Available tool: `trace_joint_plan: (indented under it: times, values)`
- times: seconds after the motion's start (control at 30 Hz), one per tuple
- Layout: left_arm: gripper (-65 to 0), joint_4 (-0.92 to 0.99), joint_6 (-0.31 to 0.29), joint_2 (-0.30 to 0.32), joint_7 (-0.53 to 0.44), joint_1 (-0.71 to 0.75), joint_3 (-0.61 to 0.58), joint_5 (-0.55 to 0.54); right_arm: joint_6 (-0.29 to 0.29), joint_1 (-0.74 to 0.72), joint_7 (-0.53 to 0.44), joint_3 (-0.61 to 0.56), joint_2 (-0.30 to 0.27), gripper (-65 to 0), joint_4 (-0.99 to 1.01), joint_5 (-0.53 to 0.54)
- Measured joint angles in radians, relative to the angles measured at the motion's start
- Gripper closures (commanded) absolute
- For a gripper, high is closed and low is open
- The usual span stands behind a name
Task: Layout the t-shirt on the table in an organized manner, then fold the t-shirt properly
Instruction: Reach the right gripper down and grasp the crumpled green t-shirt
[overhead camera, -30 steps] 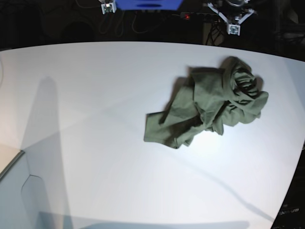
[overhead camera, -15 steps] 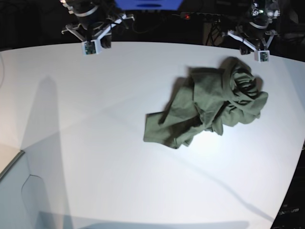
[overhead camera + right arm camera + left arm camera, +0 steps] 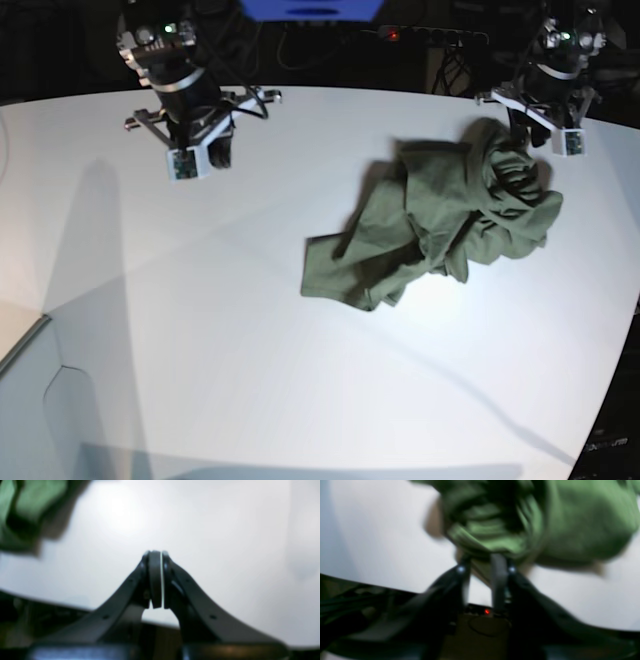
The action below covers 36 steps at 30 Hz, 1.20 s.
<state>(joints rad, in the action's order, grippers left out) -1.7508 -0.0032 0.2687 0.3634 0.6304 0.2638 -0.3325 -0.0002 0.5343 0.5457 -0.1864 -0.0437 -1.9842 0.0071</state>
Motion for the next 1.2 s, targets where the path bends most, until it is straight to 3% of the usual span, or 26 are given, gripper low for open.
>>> trace_joint_plan:
  times: [0.07, 0.17, 0.37, 0.47, 0.7, 0.9, 1.0, 1.2]
  values:
    - [-33.4, -0.005, 0.0, -0.003, 0.008, 0.003, 0.007, 0.001, 0.0, -0.03, 0.006, -0.01, -0.002, -0.2, -0.001, -0.003]
    - [-42.4, -0.011, -0.001, -0.004, 0.011, 0.001, 0.023, -0.002, 0.001, -0.097, 0.052, -0.055, -0.004, -8.4, 0.002, 0.001]
    - [-46.0, -0.024, -0.002, -0.005, 0.008, 0.001, 0.081, -0.002, 0.002, -0.261, 0.109, -0.183, -0.003, -27.6, 0.037, 0.001]
    - [-45.9, -0.024, -0.001, -0.006, 0.008, 0.003, 0.097, -0.002, 0.002, -0.336, 0.122, -0.253, 0.028, -33.2, 0.116, 0.002]
    - [-45.9, -0.023, -0.003, -0.011, 0.014, 0.03, 0.161, -0.001, 0.002, -0.537, 0.112, -0.404, 0.095, -35.4, 0.345, 0.002]
    - [-45.9, -0.022, -0.004, -0.071, 0.01, 0.025, 0.245, -0.001, 0.002, -0.698, 0.111, -0.536, 0.167, -36.2, 0.581, 0.007]
    - [-45.9, -0.021, -0.003, -0.089, 0.008, 0.026, 0.278, 0.0, 0.003, -0.73, 0.109, -0.556, 0.192, -36.2, 0.674, 0.01]
    - [-45.9, -0.018, -0.003, -0.087, 0.011, 0.026, 0.308, 0.002, 0.002, -0.755, 0.042, -0.548, 0.182, -36.2, 0.818, 0.002]
